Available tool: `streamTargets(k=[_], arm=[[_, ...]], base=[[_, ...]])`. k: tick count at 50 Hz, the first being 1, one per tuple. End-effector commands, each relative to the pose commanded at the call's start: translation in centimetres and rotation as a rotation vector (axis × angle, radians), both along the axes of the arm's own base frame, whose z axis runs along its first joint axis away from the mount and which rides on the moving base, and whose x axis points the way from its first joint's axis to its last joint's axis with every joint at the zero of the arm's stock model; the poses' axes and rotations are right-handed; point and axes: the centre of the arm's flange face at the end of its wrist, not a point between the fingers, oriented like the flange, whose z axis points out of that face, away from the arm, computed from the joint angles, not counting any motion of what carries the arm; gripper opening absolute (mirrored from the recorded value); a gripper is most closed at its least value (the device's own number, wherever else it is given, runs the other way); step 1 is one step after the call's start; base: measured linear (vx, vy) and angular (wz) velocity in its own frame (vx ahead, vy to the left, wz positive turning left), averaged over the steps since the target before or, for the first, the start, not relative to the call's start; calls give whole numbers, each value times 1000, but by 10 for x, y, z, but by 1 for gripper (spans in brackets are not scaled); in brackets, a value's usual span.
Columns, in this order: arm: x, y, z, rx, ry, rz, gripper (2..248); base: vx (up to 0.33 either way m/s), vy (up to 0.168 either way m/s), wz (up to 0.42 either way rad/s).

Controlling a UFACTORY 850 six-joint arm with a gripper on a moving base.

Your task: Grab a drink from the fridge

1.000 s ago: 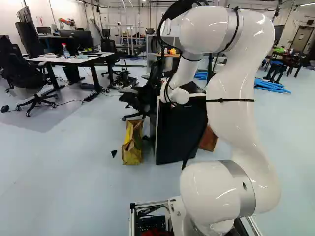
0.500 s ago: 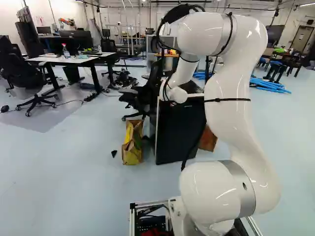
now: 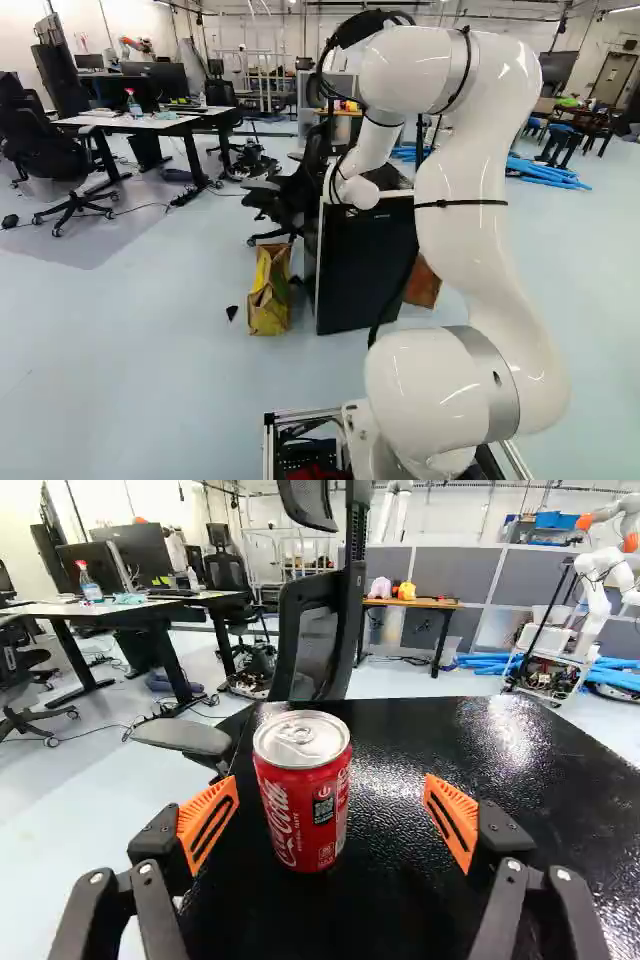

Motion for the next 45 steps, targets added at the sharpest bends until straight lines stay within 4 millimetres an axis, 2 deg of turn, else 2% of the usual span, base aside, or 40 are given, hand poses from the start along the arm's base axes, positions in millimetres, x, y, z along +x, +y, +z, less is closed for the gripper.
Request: streamTargets(k=[5, 26, 27, 31, 32, 37, 38, 42, 43, 45], arm=[[0, 0, 0, 44, 0, -9, 247], [0, 0, 0, 44, 0, -9, 247], [0, 0, 0, 44, 0, -9, 218], [0, 0, 0, 44, 0, -9, 218], [0, 0, 0, 44, 0, -9, 180], [0, 0, 0, 44, 0, -9, 180], [0, 0, 0, 44, 0, -9, 141], [0, 0, 0, 44, 0, -9, 141], [0, 0, 0, 44, 0, -9, 104], [0, 0, 0, 44, 0, -9, 104]], base=[[0, 0, 0], [0, 0, 0], [0, 0, 0], [0, 0, 0], [0, 0, 0], [0, 0, 0], [0, 0, 0], [0, 0, 0], [0, 0, 0], [0, 0, 0]])
